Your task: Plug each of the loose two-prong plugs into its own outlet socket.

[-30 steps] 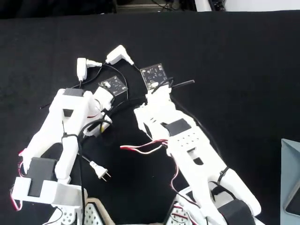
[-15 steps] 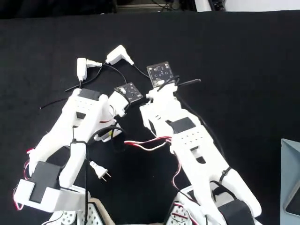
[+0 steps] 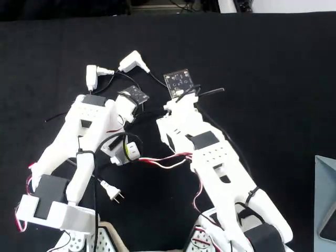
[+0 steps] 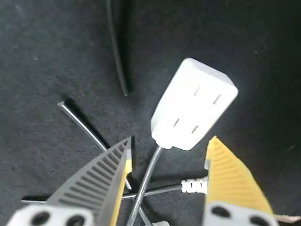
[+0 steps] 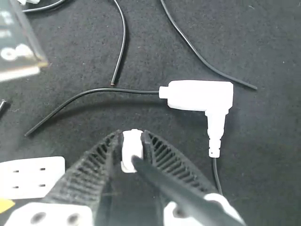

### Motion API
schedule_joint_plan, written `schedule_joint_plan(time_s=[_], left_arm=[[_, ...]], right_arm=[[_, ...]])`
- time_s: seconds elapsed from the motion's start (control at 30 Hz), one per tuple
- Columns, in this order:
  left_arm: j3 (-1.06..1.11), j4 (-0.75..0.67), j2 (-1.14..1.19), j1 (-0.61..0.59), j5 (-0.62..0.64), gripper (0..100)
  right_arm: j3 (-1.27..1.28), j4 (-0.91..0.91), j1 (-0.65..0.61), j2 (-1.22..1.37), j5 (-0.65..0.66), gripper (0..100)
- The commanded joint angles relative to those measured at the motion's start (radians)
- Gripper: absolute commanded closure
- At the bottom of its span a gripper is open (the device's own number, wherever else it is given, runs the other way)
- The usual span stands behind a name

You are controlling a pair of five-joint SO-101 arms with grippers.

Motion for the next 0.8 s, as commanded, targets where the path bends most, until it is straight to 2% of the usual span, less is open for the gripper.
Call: schedule_joint_plan(time_s=[0.0,0.1,0.3,0.47,0.6,0.77], left_arm=[[-0.016,-0.018,-0.005,0.025,-0.008,74],[-0.005,-0.032,-0.011,0.002,-0.005,74],[-0.005,0.002,-0.186,-0.159,0.046,74],[0.113,-0.008,-0.387,-0.295,0.058,74],[0.223,-0.064,-0.482,-0.410,0.164,74],[0.369,-0.170,-0.525,-0.490,0.304,74]], right_arm=[[-0.004,0.005,0.015,-0.031,0.006,98.5],[-0.002,0.014,0.011,-0.031,0.006,98.5],[-0.028,0.104,-0.017,-0.067,-0.002,98.5],[-0.012,0.149,-0.158,-0.107,-0.060,98.5],[-0.015,0.110,-0.252,-0.054,-0.120,98.5],[-0.056,0.043,-0.282,0.094,-0.184,98.5]])
